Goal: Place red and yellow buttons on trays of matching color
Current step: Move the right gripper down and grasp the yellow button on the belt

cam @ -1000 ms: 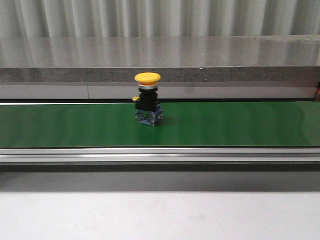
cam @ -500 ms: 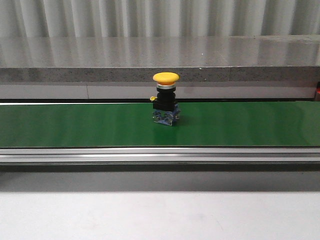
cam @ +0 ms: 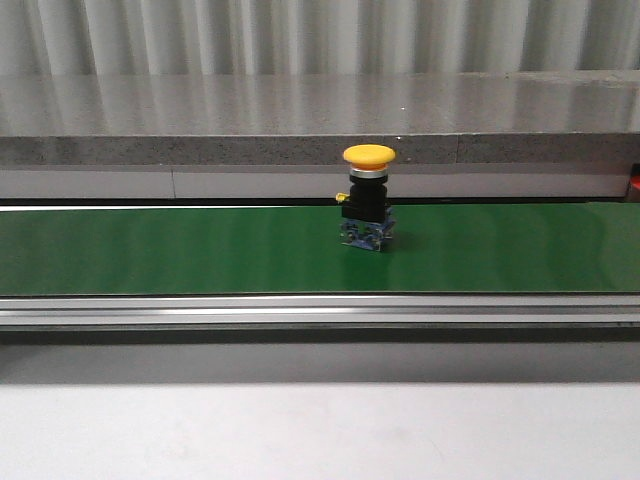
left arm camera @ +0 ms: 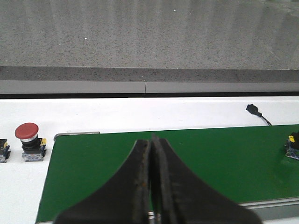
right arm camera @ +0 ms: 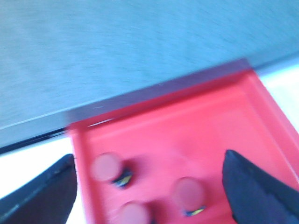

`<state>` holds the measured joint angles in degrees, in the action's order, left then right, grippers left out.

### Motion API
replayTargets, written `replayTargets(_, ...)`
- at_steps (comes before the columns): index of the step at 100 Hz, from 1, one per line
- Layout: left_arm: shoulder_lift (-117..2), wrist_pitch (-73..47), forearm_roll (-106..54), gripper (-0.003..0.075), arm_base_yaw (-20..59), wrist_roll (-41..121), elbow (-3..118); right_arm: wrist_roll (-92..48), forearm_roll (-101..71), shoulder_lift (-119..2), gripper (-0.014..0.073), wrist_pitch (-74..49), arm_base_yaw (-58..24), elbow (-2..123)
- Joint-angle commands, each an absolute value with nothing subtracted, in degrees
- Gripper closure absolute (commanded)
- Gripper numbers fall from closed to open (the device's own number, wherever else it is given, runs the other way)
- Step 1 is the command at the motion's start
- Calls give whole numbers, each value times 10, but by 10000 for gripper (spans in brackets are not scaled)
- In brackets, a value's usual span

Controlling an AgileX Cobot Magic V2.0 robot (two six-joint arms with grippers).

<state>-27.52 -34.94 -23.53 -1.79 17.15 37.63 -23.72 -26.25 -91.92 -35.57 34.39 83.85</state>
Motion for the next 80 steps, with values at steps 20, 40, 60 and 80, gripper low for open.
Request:
replayTargets(20,-277,-309,-249,740,-13,171,391,-303,-275,-796,-33,-413,213,784)
replayTargets(40,-277,-309,-249,740,-13,171,391,-321,-275,-801,-33,-534,114,779)
replayTargets(60,-277,-309,-249,740,-13,171,391,-360,-275,-810,-33,-595,40,779)
replayTargets(80,-277,-309,-249,740,-13,171,391,-379,-275,-841,-33,-622,-9,779)
